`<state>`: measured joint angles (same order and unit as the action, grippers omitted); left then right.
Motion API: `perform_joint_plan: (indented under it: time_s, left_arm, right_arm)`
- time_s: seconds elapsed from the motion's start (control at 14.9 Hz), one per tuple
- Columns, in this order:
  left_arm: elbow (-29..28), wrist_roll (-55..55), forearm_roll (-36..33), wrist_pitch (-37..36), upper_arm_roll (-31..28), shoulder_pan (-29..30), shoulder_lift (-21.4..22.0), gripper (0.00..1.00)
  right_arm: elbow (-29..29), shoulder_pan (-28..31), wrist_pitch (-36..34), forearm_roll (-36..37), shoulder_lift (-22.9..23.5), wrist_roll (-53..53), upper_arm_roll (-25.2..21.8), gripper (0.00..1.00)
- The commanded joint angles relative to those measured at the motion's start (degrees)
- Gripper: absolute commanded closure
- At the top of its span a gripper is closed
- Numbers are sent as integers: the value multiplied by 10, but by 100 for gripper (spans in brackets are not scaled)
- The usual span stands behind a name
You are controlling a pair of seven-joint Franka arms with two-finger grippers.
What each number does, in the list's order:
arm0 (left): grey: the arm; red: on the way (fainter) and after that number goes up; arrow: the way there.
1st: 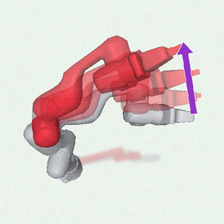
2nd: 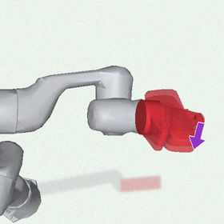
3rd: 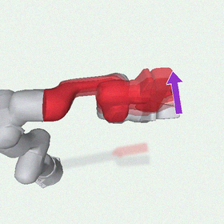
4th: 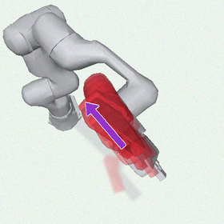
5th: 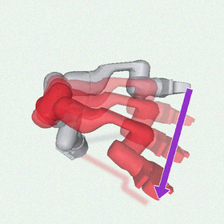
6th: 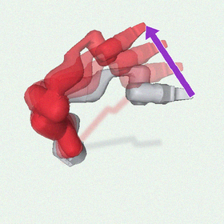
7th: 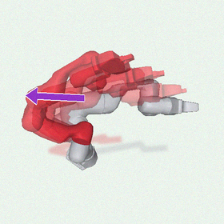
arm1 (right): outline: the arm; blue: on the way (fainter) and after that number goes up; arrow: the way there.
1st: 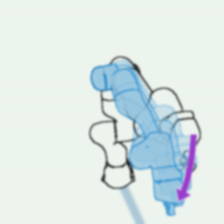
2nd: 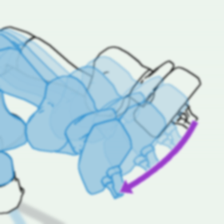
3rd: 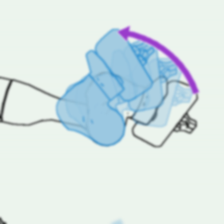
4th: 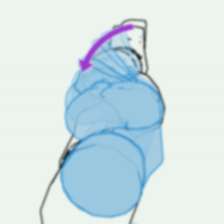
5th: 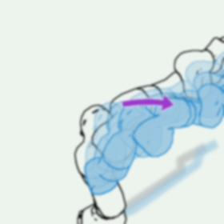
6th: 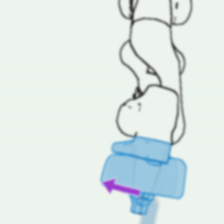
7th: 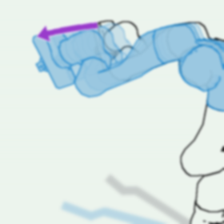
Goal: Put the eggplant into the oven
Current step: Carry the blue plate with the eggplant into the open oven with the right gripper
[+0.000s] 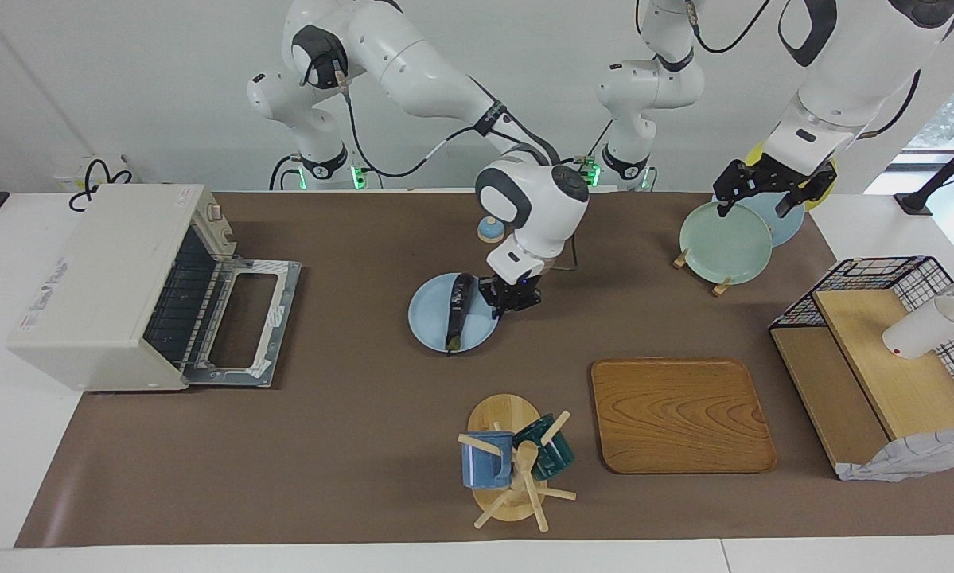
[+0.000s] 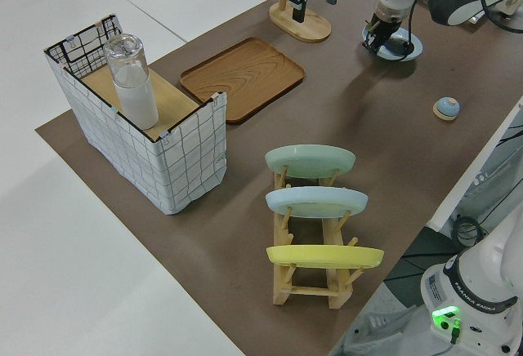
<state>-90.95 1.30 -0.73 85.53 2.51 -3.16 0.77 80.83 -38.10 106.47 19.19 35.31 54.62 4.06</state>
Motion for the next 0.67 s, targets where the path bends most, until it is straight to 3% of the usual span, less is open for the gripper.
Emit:
perform_joint_plan:
  time_s: [0.0, 0.27, 0.6]
  left_arm:
    - [8, 4, -2, -11, 2, 8, -2, 0]
    - [8, 0, -2, -12, 4, 11, 0, 0]
    - [8, 1, -2, -13, 12, 27, 0, 0]
  right_arm:
    - [42, 56, -18, 8, -50, -28, 8, 100]
    - [135, 112, -2, 11, -109, -50, 8, 100]
    - [337, 193, 68, 13, -253, -119, 9, 100]
